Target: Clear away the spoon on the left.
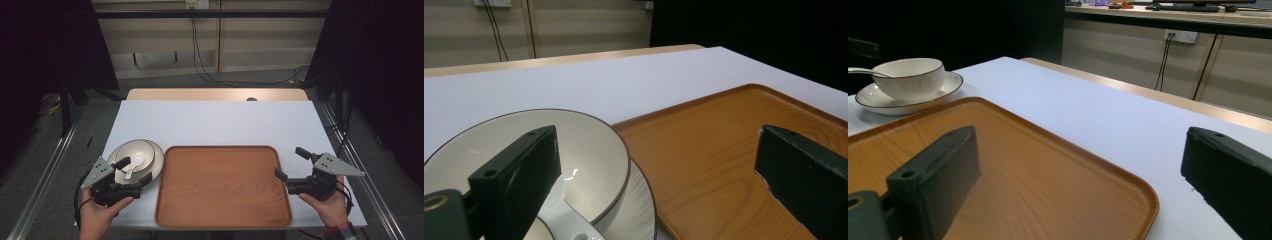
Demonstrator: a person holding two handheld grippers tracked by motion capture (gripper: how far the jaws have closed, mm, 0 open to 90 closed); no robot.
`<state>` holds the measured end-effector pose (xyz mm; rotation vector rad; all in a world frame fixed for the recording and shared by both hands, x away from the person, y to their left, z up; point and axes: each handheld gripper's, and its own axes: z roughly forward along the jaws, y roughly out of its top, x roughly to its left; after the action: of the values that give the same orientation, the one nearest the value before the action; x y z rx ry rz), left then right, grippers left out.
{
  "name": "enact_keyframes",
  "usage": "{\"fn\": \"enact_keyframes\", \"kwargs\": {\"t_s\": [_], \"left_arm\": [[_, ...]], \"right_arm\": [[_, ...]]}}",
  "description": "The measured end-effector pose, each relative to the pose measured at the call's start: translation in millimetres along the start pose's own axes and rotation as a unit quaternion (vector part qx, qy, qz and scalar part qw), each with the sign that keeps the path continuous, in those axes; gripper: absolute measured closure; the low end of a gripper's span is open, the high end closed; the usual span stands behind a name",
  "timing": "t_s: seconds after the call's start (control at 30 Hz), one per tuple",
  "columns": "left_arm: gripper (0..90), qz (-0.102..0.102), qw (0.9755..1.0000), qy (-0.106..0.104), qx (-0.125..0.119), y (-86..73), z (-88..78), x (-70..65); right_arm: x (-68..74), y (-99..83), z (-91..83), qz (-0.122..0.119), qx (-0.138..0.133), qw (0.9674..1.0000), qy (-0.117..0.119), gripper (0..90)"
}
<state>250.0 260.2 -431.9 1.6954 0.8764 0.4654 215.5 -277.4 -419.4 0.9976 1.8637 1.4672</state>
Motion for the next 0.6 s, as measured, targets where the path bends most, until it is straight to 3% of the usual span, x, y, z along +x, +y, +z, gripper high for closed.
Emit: {"fn": "enact_keyframes", "kwargs": {"t_s": [0.17, 0.4, 0.47, 0.6], "left_arm": [[5.1, 0.002, 0.9999, 0.012, 0.006, 0.6, -1.4, -0.5], [8.1, 0.003, 0.9995, 0.024, 0.020, 0.8, -4.5, 0.4], [11.3, -0.004, 0.9988, 0.041, 0.025, 1.2, -6.3, -0.3], [18.0, -0.006, 0.9983, 0.050, 0.029, 0.3, -9.8, 1.5]], "right_arm": [[0.8, -0.9, 1.9, -0.010, 0.001, 0.9999, 0.002, 2.1], [0.0, -1.2, 1.7, -0.005, 0.002, 1.0000, -0.003, 2.1], [0.0, -1.2, 2.2, -0.005, 0.000, 1.0000, 0.000, 2.1], [0.4, -1.5, 3.4, -0.011, 0.004, 0.9999, 0.004, 2.5]]}}
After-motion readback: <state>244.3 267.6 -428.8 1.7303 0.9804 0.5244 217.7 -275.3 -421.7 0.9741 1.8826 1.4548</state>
